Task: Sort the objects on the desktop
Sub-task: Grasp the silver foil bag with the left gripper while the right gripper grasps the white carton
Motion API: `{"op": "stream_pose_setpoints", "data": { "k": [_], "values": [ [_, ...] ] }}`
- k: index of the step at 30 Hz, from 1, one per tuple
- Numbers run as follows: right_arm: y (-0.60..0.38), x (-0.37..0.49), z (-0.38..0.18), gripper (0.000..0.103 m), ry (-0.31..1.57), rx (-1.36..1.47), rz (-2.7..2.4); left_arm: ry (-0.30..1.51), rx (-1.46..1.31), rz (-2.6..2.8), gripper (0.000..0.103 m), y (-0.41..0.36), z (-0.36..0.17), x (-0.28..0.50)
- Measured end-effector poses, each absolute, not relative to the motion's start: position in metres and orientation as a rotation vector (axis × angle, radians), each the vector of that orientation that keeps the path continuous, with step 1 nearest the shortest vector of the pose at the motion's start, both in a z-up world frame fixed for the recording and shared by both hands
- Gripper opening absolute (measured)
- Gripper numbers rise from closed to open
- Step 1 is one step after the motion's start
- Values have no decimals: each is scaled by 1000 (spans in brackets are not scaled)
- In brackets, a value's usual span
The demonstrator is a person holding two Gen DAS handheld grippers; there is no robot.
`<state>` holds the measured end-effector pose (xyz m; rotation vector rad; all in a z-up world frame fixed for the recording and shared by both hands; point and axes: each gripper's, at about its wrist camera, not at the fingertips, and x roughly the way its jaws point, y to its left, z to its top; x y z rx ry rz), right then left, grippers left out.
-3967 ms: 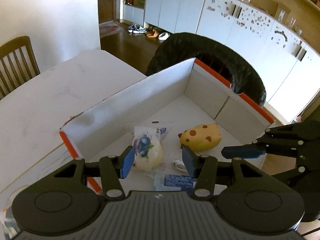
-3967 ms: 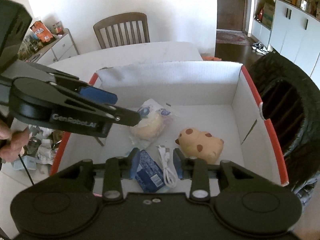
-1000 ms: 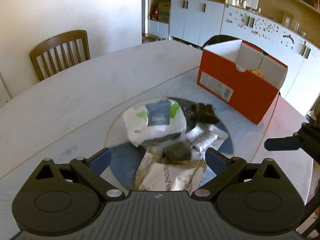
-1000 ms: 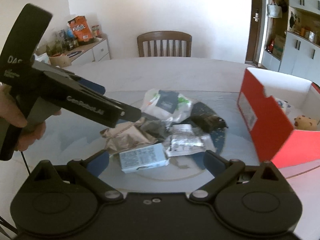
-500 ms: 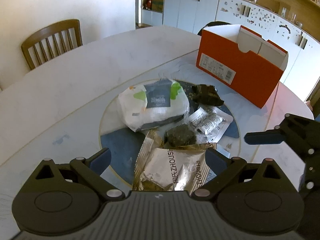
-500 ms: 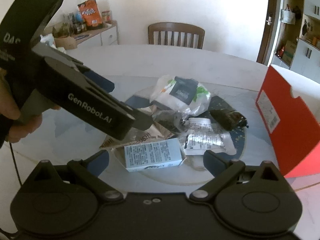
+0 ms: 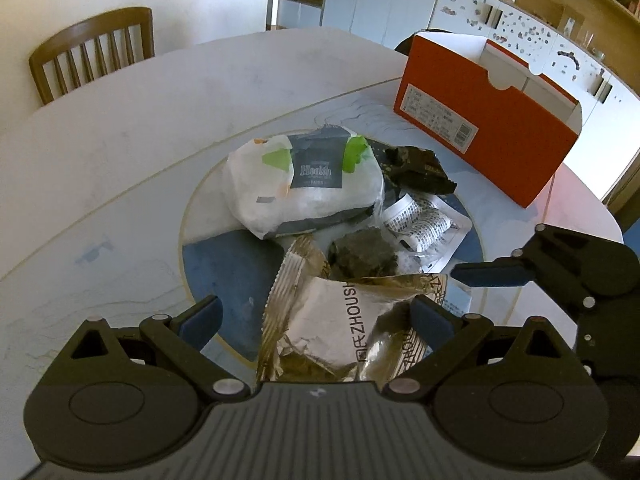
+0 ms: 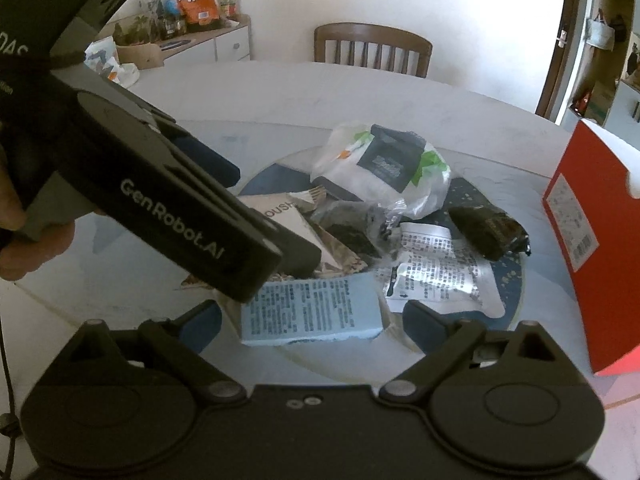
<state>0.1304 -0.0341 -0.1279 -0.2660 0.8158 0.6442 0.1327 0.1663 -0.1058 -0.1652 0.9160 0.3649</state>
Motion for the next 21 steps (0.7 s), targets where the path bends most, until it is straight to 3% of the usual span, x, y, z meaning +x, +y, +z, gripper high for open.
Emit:
{"op": "stream_pose_setpoints", "data": {
  "k": [6,9,13,21],
  "values": [
    [-31,135,-132,83,842,-267,662,921,-198,342,99,168,-111,132],
    [-30,136,-133,80,847,-274,665,916,-210,325,90,169,-111,131],
    [-31,137,-133,76,854,-273,664,933,-210,306,69,168,-112,135],
    [-33,138,-134,71,858,-272,666,939,-196,303,60,164,-111,136]
  ]
}}
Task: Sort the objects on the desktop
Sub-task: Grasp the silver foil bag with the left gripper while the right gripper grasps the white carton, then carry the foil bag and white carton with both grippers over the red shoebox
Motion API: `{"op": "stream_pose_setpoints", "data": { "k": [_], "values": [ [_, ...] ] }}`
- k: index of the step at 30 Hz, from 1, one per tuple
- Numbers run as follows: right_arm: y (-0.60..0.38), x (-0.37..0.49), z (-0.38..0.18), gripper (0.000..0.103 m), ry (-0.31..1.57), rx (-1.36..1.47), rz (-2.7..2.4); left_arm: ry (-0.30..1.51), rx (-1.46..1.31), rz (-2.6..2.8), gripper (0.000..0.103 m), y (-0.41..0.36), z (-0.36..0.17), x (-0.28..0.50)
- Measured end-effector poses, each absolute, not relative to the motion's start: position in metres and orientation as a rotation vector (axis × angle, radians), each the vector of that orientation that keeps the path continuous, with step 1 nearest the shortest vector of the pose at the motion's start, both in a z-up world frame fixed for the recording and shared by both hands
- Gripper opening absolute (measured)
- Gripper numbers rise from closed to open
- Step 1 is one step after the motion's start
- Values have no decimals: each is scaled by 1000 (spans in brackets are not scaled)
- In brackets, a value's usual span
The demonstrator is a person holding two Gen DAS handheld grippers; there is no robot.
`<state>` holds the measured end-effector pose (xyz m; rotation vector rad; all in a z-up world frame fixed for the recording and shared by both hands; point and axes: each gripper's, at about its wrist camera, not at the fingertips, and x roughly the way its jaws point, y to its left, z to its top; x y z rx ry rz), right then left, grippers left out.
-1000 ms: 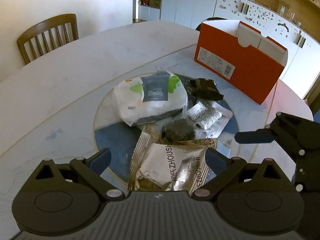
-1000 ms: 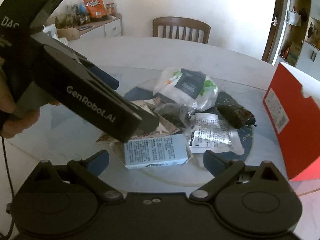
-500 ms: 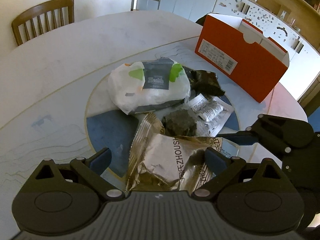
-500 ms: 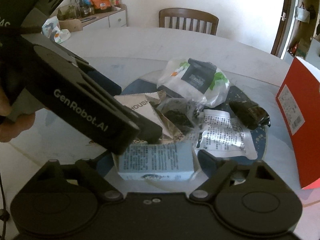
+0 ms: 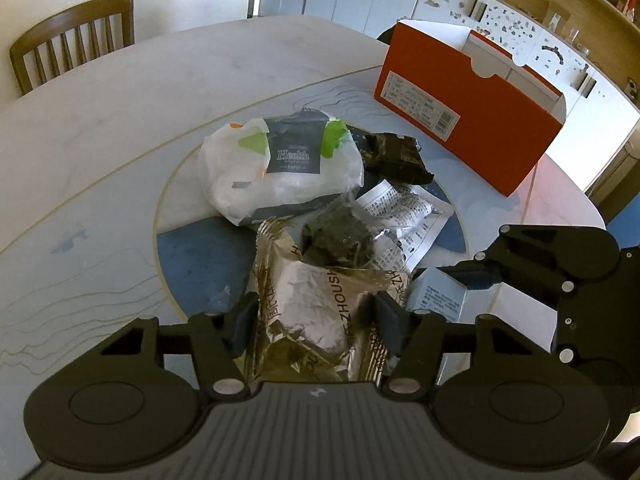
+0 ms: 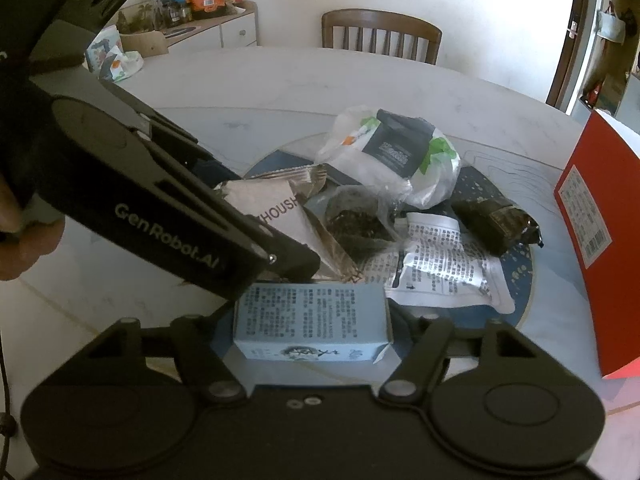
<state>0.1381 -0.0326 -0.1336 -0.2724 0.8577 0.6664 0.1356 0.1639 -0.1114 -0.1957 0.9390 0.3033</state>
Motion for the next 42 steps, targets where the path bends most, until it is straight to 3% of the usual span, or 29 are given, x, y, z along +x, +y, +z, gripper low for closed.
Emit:
{"op": "stream_pose_setpoints", "data": {
  "k": [10,42],
  "values": [
    [-43,132,-132,70,874,-266,651,923,-209,324,50,160,-108,129],
    [-135,109,-88,70,856,-212,541,885,-222,306,50,91,-83,127]
  ]
}}
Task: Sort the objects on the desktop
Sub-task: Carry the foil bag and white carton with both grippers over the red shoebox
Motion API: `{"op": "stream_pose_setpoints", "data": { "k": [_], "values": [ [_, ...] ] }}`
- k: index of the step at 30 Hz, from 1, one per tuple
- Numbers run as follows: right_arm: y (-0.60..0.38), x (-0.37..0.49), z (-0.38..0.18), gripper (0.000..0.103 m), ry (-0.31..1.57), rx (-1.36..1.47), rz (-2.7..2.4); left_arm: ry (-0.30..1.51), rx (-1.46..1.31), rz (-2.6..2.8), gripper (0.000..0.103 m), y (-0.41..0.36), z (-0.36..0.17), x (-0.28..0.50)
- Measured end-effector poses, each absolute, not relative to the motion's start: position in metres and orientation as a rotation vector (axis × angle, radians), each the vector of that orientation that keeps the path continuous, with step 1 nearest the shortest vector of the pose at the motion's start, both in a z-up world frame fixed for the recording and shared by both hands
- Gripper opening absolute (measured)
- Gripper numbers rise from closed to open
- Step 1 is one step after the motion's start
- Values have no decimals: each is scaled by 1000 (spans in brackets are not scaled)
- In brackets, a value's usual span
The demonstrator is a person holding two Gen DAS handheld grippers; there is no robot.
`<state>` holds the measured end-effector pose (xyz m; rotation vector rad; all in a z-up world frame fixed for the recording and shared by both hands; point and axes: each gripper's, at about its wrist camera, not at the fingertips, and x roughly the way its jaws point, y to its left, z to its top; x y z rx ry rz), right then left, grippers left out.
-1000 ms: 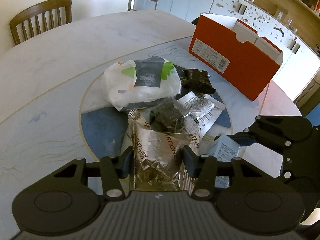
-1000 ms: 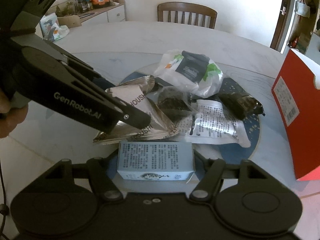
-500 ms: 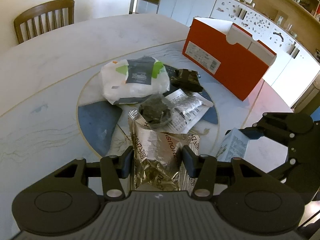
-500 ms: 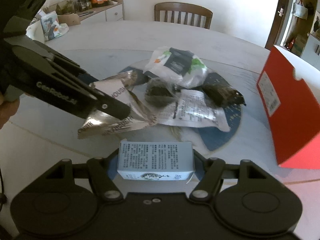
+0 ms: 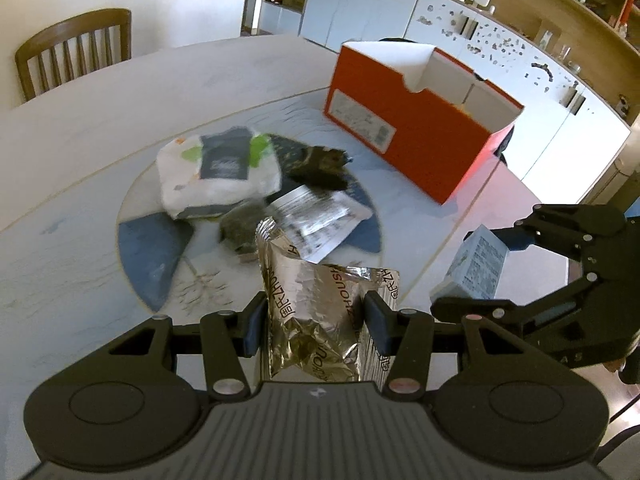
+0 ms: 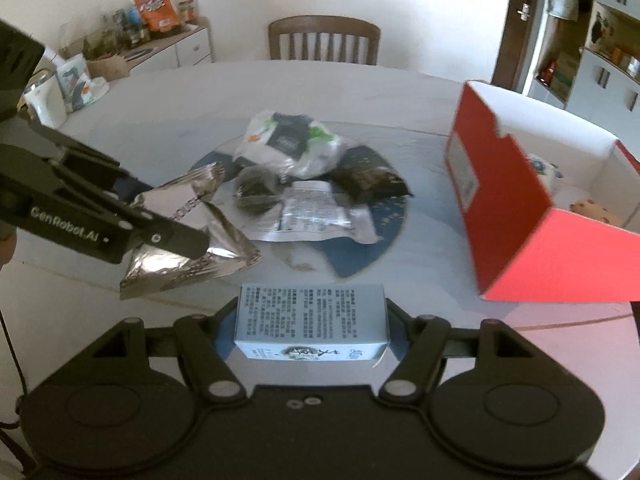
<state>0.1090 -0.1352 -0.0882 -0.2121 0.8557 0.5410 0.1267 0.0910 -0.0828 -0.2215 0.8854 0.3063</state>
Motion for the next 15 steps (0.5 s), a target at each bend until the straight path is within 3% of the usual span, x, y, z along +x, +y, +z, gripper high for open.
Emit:
{"op": "stream_pose_setpoints", "data": {
  "k": [15],
  "values": [
    [-198,124,-57,70,826,-157,515,859,-201,277,50,47,-60,166]
  ]
}}
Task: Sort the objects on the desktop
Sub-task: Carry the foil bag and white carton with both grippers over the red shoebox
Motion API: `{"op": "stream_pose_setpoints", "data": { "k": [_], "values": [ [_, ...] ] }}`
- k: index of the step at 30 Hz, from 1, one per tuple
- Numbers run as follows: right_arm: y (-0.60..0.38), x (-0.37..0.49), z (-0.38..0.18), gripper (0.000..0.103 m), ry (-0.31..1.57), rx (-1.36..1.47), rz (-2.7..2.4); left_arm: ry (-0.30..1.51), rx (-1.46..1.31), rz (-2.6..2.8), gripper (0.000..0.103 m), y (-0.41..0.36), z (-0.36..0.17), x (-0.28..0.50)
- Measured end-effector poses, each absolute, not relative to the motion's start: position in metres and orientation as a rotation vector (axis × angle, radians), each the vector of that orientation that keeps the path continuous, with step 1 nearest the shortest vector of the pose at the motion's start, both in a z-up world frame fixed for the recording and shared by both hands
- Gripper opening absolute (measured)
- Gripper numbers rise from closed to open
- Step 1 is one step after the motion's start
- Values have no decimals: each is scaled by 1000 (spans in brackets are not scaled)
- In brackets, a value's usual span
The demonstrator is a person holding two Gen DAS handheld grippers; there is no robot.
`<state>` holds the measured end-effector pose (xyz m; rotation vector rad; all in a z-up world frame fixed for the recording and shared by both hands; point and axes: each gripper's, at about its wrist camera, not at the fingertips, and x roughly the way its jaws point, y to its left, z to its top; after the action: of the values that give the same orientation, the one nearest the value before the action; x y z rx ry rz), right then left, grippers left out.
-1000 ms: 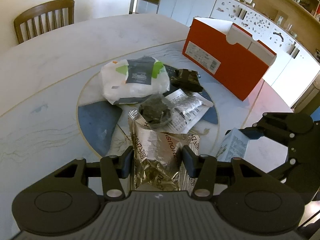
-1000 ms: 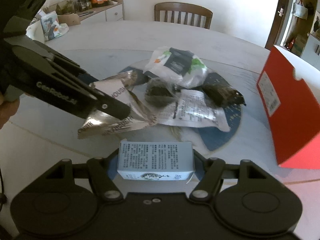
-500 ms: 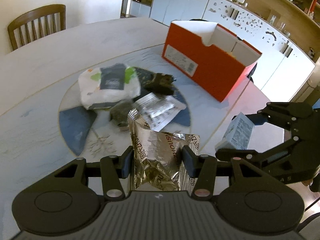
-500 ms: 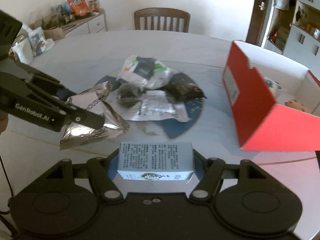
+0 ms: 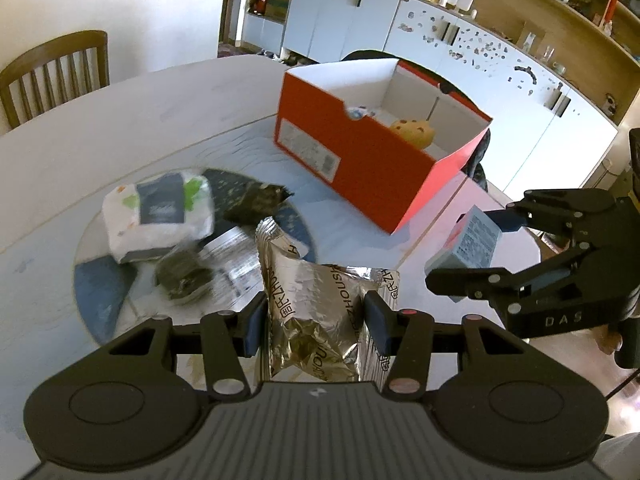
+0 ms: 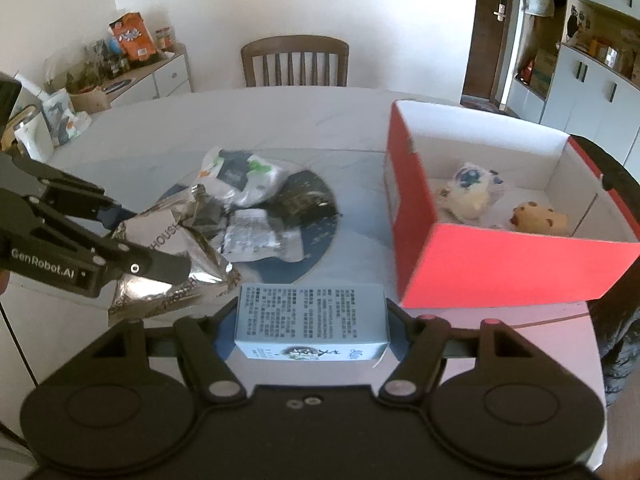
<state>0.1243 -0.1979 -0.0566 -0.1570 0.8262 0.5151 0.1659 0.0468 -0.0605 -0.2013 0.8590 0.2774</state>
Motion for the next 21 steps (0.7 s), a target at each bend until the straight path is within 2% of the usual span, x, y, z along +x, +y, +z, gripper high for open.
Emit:
{"op": "stream_pose_setpoints", "data": {
  "k": [21],
  "values": [
    [-286,171,-19,70,785,-101,480,791,-172,218,50,7,-29,243]
  ]
}}
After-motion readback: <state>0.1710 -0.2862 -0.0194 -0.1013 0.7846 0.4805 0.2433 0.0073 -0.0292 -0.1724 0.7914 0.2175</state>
